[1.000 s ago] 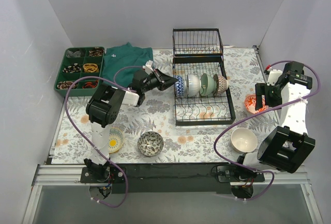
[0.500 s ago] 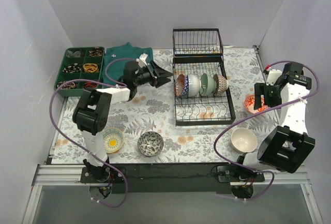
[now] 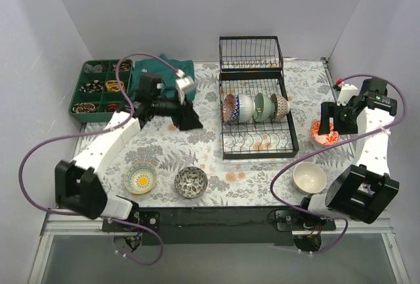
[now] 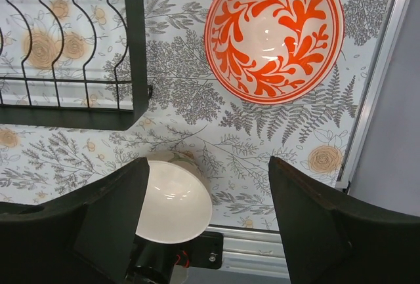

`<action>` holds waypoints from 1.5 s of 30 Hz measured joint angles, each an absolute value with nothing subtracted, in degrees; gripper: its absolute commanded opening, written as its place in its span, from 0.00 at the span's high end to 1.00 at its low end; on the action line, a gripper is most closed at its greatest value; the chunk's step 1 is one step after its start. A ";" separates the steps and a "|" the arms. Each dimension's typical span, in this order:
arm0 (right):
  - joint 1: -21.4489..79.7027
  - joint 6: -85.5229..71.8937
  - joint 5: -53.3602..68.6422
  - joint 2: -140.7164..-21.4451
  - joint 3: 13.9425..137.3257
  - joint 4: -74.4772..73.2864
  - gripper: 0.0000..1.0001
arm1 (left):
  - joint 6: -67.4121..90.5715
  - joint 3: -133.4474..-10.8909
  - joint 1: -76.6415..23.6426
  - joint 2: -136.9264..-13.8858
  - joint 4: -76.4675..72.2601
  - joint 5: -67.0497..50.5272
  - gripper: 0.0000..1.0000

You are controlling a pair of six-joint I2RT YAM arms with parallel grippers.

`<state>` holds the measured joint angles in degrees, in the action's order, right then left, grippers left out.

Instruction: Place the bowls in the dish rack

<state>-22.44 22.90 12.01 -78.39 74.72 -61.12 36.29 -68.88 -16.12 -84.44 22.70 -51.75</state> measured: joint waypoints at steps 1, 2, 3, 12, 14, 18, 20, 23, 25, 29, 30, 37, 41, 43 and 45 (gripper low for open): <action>-22.44 23.05 12.60 -77.73 74.67 -61.12 0.18 | 28.42 -68.64 -19.42 -81.34 27.59 -51.33 0.48; -22.44 23.38 13.26 -76.75 74.43 -60.99 0.18 | 21.52 -67.70 -22.68 -78.19 31.83 -51.16 0.48; -22.44 23.81 13.82 -75.59 74.08 -60.97 0.18 | 15.09 -66.30 -25.93 -74.89 35.94 -51.11 0.48; -22.44 27.49 16.88 -67.51 66.57 -60.77 0.18 | -19.46 -55.66 -37.15 -63.44 60.53 -45.98 0.51; -22.44 28.18 17.04 -66.28 65.69 -60.90 0.18 | -21.71 -52.47 -41.36 -62.83 61.93 -43.48 0.52; -22.44 28.80 17.32 -63.70 65.56 -60.84 0.18 | -20.36 -44.51 -52.49 -59.61 59.33 -37.80 0.52; -22.44 28.73 17.39 -62.65 65.56 -60.80 0.18 | -17.96 -41.45 -56.71 -58.37 57.28 -35.33 0.53; -22.44 28.40 17.76 -61.54 65.82 -60.75 0.18 | -13.13 -38.00 -60.95 -57.74 51.62 -31.46 0.53; -22.44 28.05 17.89 -61.10 66.13 -60.66 0.18 | -10.96 -36.14 -61.36 -57.74 47.81 -29.21 0.55; -22.44 27.57 17.98 -60.14 66.32 -60.71 0.18 | -8.60 -34.72 -61.56 -57.76 43.46 -25.85 0.61; -22.44 27.53 17.98 -59.83 66.35 -60.73 0.18 | -8.14 -34.74 -61.60 -57.76 42.33 -25.43 0.61; -22.44 27.44 18.02 -59.33 66.32 -60.75 0.18 | -7.51 -39.40 -61.69 -57.65 45.56 -29.43 0.61; -22.44 27.33 18.41 -59.66 66.35 -60.75 0.18 | -4.60 -45.23 -61.73 -57.47 46.54 -32.62 0.54; -22.44 27.18 18.65 -60.10 66.35 -60.75 0.18 | -2.98 -45.54 -61.73 -57.14 45.74 -32.21 0.54; -22.44 27.14 18.87 -60.51 66.35 -60.75 0.18 | -1.23 -45.28 -61.73 -57.47 44.58 -30.50 0.53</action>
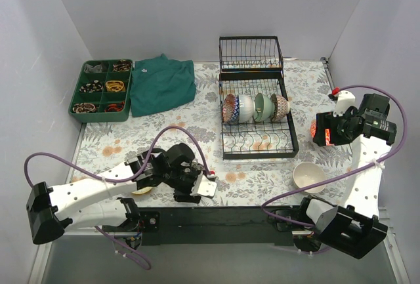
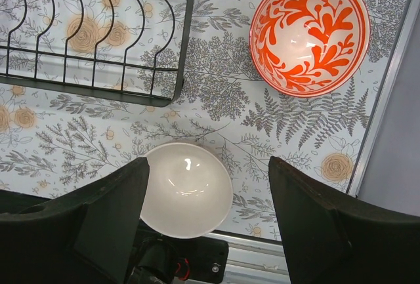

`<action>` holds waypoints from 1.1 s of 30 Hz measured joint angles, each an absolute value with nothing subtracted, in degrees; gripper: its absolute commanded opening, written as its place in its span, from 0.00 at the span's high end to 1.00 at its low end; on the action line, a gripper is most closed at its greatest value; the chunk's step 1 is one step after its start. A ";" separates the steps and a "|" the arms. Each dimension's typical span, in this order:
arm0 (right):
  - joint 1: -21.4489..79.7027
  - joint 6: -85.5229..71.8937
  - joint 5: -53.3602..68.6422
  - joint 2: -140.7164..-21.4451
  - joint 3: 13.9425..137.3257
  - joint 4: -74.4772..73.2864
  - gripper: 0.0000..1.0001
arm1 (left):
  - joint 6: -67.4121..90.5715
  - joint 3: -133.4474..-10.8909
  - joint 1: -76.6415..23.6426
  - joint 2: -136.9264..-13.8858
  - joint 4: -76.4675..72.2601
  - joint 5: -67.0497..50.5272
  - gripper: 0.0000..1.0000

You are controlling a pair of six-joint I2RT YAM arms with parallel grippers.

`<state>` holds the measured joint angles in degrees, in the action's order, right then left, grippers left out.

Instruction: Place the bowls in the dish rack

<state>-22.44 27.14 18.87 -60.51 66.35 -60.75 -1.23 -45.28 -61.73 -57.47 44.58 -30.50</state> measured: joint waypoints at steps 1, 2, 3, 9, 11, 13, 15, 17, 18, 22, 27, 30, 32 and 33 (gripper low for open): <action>-22.44 27.11 18.98 -60.69 66.35 -60.75 0.18 | -0.51 -44.91 -61.73 -57.84 43.70 -29.36 0.53; -22.44 27.09 19.09 -60.82 66.35 -60.73 0.18 | 0.05 -44.31 -61.73 -58.17 42.74 -28.29 0.53; -22.44 27.05 19.14 -60.88 66.35 -60.73 0.18 | 0.64 -43.79 -61.73 -58.54 41.98 -27.29 0.52; -22.44 27.00 19.20 -61.36 67.00 -60.71 0.18 | 4.21 -39.03 -61.73 -60.10 36.71 -20.75 0.51; -22.44 27.00 19.20 -61.36 67.09 -60.69 0.18 | 4.80 -37.85 -61.73 -60.18 35.27 -19.38 0.52; -22.44 26.98 19.20 -61.45 67.09 -60.69 0.18 | 5.17 -36.34 -61.73 -60.23 33.74 -17.87 0.53; -22.44 26.98 19.22 -61.56 67.09 -60.69 0.18 | 5.21 -35.16 -61.73 -60.38 32.53 -16.56 0.56; -22.44 26.96 19.22 -61.67 67.09 -60.69 0.18 | 5.21 -34.35 -61.73 -60.64 31.44 -15.42 0.64; -22.44 26.96 19.22 -61.71 67.09 -60.69 0.18 | 5.19 -34.06 -61.73 -60.66 31.07 -14.98 0.67; -22.44 26.87 19.27 -62.04 67.09 -60.62 0.18 | 5.02 -33.26 -61.73 -60.66 30.41 -14.20 0.90; -22.44 26.70 19.27 -62.11 67.07 -60.20 0.18 | 3.97 -34.11 -61.67 -60.20 30.30 -13.08 1.00; -22.44 26.30 19.33 -62.08 67.07 -60.16 0.19 | 3.90 -36.25 -61.69 -60.58 32.97 -13.19 1.00; -22.44 25.96 19.46 -62.08 67.07 -60.12 0.19 | 3.97 -39.51 -61.73 -61.45 37.85 -13.82 1.00; -22.44 25.78 19.55 -62.08 67.07 -60.14 0.19 | 4.14 -41.54 -61.73 -62.02 40.16 -14.13 1.00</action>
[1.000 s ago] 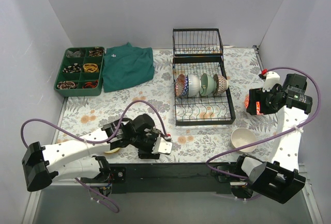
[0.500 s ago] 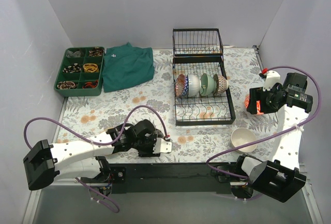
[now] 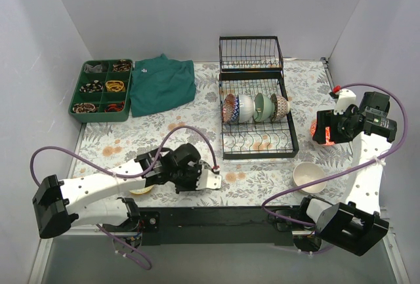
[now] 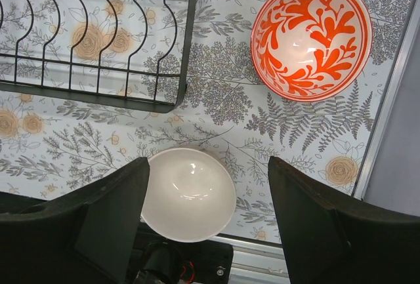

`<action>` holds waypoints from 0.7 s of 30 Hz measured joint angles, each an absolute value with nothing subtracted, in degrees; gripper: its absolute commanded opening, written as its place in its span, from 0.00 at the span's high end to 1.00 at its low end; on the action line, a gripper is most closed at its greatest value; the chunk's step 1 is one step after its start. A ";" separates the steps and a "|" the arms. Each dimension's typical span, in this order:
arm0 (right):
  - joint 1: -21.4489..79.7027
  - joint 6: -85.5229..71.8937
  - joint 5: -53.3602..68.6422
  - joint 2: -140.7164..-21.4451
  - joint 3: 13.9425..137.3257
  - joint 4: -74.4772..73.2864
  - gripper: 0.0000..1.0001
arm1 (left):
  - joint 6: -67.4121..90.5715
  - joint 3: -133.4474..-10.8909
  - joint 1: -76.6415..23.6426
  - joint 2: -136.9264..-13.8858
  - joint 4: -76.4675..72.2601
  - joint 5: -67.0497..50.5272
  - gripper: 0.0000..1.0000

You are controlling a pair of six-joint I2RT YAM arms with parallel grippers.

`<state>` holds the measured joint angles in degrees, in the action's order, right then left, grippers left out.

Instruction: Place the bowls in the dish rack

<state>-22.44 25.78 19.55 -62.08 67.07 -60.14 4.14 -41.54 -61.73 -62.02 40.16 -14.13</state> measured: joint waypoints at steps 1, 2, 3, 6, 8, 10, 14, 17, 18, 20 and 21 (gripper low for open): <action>-22.44 25.65 19.64 -62.11 67.16 -60.20 0.19 | 4.14 -44.84 -61.73 -62.87 42.81 -14.76 1.00; -22.44 25.56 19.68 -62.24 67.48 -60.47 0.19 | 4.14 -47.59 -61.73 -63.55 44.60 -15.20 1.00; -22.44 25.41 19.66 -62.43 68.14 -60.75 0.19 | 4.29 -52.38 -61.73 -64.88 46.74 -15.88 1.00; -22.44 25.02 19.46 -63.24 71.42 -61.45 0.19 | 4.43 -63.20 -61.63 -68.25 47.66 -17.69 1.00; -22.44 24.43 19.00 -63.48 73.91 -61.56 0.18 | 4.60 -70.26 -61.32 -71.46 46.41 -19.64 1.00; -22.44 23.42 17.63 -63.53 76.31 -61.54 0.18 | 5.19 -75.31 -60.51 -74.78 43.62 -22.37 1.00; -22.44 21.34 15.07 -62.57 77.19 -61.21 0.18 | 9.28 -79.22 -58.37 -81.25 34.17 -27.83 1.00; -22.44 19.84 12.67 -60.51 74.39 -61.12 0.17 | 15.14 -77.91 -57.47 -85.32 24.51 -30.61 1.00; -22.44 19.22 11.90 -59.83 73.38 -61.17 0.17 | 17.85 -77.82 -57.47 -86.89 21.45 -31.38 1.00; -22.44 18.13 10.68 -58.78 71.92 -61.47 0.17 | 23.59 -77.89 -57.49 -90.15 15.31 -33.01 1.00; -22.44 17.74 10.15 -58.39 71.48 -61.60 0.17 | 27.33 -78.06 -57.49 -92.01 11.51 -33.98 1.00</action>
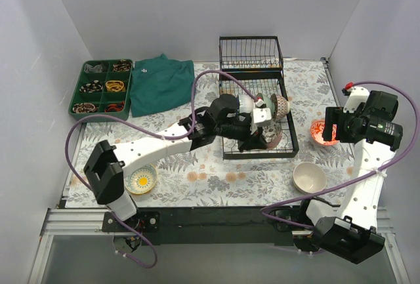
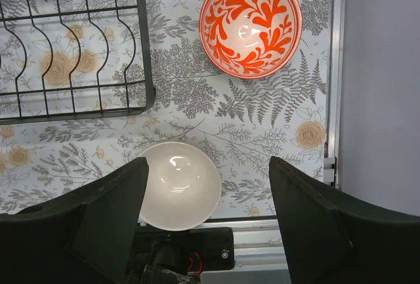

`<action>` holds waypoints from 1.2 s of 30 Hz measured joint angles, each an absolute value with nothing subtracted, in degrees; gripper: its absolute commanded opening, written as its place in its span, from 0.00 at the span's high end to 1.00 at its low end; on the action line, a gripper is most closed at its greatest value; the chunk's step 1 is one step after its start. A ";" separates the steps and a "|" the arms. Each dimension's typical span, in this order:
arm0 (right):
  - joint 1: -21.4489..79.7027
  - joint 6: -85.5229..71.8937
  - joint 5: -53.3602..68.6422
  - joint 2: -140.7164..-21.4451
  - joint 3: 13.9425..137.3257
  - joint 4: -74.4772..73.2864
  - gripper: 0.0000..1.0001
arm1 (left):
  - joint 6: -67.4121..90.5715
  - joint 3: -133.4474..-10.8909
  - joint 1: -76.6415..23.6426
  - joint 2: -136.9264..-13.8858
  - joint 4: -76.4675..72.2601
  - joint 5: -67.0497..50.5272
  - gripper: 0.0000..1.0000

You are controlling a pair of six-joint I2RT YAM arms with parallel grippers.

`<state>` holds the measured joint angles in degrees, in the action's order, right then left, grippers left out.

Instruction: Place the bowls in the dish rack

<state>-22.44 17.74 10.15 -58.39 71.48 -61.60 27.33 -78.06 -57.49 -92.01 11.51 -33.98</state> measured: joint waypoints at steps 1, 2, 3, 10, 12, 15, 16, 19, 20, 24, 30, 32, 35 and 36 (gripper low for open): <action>-22.44 17.52 9.78 -58.19 71.37 -61.65 0.17 | 29.87 -78.08 -57.49 -93.27 8.86 -34.63 1.00; -22.44 17.23 9.28 -58.08 71.35 -61.63 0.17 | 33.10 -78.06 -57.49 -94.50 5.61 -35.14 1.00; -22.44 16.78 8.71 -58.06 71.35 -61.60 0.17 | 36.67 -77.95 -57.49 -95.46 2.26 -35.24 1.00; -22.44 16.25 6.44 -58.74 71.46 -61.76 0.17 | 63.26 -74.56 -57.60 -98.10 -20.93 -27.35 1.00; -22.44 16.32 6.02 -58.85 71.48 -62.13 0.17 | 71.35 -74.59 -57.71 -99.68 -24.18 -22.72 1.00; -22.44 16.47 5.19 -58.87 71.53 -63.13 0.17 | 81.17 -76.38 -58.17 -103.37 -25.08 -16.51 1.00; -22.44 16.51 4.91 -58.87 71.57 -63.40 0.17 | 84.71 -77.67 -58.46 -105.06 -24.69 -14.15 1.00; -22.44 16.67 4.40 -58.81 71.57 -63.66 0.17 | 92.49 -80.64 -59.40 -109.14 -22.39 -9.19 1.00; -22.44 16.71 4.34 -58.74 71.57 -63.75 0.17 | 95.24 -81.56 -59.68 -110.34 -21.45 -7.75 1.00; -22.44 16.73 3.53 -57.95 71.57 -63.79 0.17 | 104.73 -84.14 -60.62 -113.23 -17.47 -3.27 1.00; -22.44 16.71 2.68 -57.65 71.57 -63.79 0.17 | 111.39 -85.10 -60.97 -114.76 -15.70 -1.37 1.00; -22.44 16.73 2.48 -57.65 71.55 -63.79 0.17 | 112.31 -85.65 -60.99 -115.77 -15.84 -1.23 1.00; -22.44 16.93 2.20 -57.69 71.42 -63.81 0.17 | 113.06 -86.17 -60.93 -117.38 -15.92 -1.37 1.00; -22.44 17.02 2.02 -57.74 71.33 -63.83 0.17 | 113.23 -86.21 -60.88 -117.84 -15.92 -1.45 1.00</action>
<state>-22.44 17.02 2.02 -57.74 71.33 -63.83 113.23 -86.21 -60.88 -117.84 -15.92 -1.45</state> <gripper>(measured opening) 0.828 0.046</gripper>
